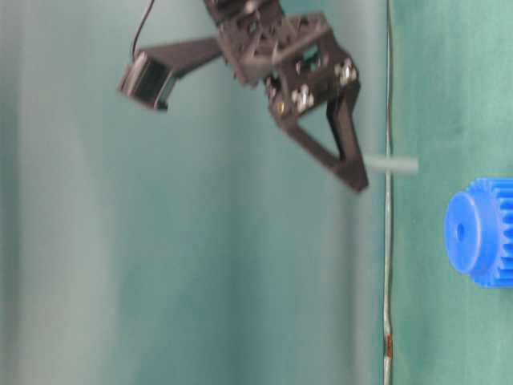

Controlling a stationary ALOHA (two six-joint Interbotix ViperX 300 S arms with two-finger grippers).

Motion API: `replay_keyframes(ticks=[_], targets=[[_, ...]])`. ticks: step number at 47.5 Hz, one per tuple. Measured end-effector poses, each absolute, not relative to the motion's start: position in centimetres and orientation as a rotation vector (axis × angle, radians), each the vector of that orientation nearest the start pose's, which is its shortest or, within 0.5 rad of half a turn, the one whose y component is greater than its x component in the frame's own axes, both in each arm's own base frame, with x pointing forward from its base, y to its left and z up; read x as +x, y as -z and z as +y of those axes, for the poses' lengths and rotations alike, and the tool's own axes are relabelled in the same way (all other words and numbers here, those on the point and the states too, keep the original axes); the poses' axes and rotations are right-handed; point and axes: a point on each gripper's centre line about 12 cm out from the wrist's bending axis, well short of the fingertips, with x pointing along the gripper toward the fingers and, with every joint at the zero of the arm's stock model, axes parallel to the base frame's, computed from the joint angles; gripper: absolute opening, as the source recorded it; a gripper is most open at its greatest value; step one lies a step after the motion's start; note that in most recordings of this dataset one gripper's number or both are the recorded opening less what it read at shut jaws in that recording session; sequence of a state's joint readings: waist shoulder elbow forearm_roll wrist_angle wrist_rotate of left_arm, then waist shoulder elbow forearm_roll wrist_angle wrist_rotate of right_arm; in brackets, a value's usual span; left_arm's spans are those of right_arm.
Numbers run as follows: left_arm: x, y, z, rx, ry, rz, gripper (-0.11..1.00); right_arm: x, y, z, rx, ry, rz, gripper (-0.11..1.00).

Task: Insert the shaft placed at a random location into the center hole of the medium gear at another random location.
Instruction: 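Carry the shaft left with the right gripper over the blue gear's hole, then lower the shaft into the blue gear's center hole with the right gripper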

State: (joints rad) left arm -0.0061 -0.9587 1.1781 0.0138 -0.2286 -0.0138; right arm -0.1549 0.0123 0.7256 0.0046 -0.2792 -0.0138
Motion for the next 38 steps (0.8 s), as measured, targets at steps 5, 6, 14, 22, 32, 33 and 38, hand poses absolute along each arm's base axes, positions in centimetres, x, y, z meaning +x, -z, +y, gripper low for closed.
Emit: replay_keyframes(ticks=[5,6,14,22,32,33,38], targets=[[20.0,-28.3,-0.2,0.000,0.009,-0.008,0.00,40.5,-17.3,-5.4,0.021,0.129,0.459,0.11],[20.0,-28.3,-0.2,0.001,0.010,-0.008,0.00,40.8,-17.3,-5.4,0.020,0.127,0.459,0.11],[20.0,-28.3,-0.2,0.000,0.009,-0.003,0.00,42.0,-16.9,-5.1,0.019,0.118,0.476,0.11],[20.0,-28.2,-0.2,0.000,0.009,0.005,0.00,42.0,-16.6,-5.2,0.019,0.119,0.485,0.11],[20.0,-28.2,-0.2,0.000,0.009,0.005,0.00,42.2,-16.6,-5.2,0.020,0.119,0.483,0.11],[20.0,-28.2,-0.2,-0.002,0.009,0.005,0.00,42.2,-16.6,-5.2,0.019,0.119,0.485,0.11],[20.0,-28.2,-0.2,0.000,0.009,0.005,0.00,42.4,-16.1,-5.2,0.019,0.119,0.492,0.11]])
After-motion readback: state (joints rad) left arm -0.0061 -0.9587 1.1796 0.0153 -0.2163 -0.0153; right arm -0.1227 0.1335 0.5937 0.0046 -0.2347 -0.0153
